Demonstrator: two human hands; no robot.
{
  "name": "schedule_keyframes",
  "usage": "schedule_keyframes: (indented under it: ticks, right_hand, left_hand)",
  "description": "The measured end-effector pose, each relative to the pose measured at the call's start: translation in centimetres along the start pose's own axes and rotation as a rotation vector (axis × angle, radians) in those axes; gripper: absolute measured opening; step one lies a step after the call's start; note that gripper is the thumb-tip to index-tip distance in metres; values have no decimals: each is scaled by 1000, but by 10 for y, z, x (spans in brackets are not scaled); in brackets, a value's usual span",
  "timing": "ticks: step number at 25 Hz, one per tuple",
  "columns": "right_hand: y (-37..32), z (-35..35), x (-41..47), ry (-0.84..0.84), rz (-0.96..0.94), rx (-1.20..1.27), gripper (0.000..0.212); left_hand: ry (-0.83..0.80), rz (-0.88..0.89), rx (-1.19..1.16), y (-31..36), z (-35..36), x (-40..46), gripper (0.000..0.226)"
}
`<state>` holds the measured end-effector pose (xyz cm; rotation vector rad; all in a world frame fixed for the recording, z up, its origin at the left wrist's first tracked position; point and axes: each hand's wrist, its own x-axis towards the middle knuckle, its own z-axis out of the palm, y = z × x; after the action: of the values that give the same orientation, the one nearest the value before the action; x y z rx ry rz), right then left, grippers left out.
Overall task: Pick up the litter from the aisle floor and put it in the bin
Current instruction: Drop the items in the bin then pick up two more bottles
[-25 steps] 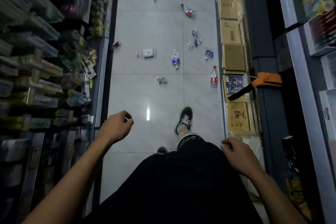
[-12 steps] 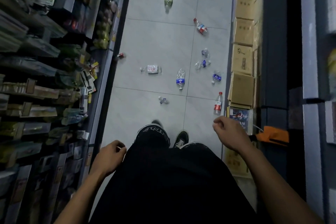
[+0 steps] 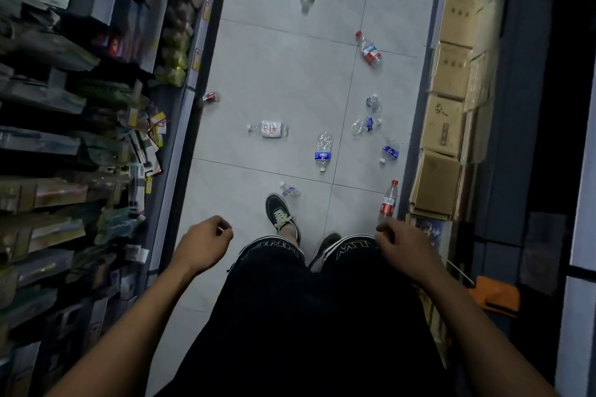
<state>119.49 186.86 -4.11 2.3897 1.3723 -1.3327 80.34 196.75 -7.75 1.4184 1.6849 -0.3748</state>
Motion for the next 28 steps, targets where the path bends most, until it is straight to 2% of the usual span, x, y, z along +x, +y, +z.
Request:
schedule_keyframes:
  ticks: [4,8,12,14,16,18,20,22,25,28]
  right_hand:
    - [-11,-8,61,-93,-8,-58,22]
    - [-8,17,166,-222,-73,-137,18]
    - [18,101,303,-277,7,-43,17]
    - [38,161,374,-291,48,-33,28]
    - [57,217,447,-288,45,-42,43]
    - [75,268,524,-226,33,-29,50]
    - [95,315,600,-80,42,-40,53]
    - [113,352,662,69,115,-72,72]
    - [134,394,724,165,226,-81,107]
    - [146,413,750,225,214,-25,112]
  left_hand:
    - [-26,-4,-5,50,-4,57,14]
    - [-44,-78,-58,87,44,134,10]
    - [-135,-74,-46,93,146,249,13]
    - [-196,-87,-66,83,212,317,10]
    - [-211,-157,-119,64,278,384,22]
    - [-154,-262,-192,44,339,450,49]
    - [-61,-359,-221,23,395,513,66]
    - [17,-405,-232,3,440,565,76]
    - [109,-381,-241,-22,490,617,79]
    - [255,-361,-222,-31,512,634,67]
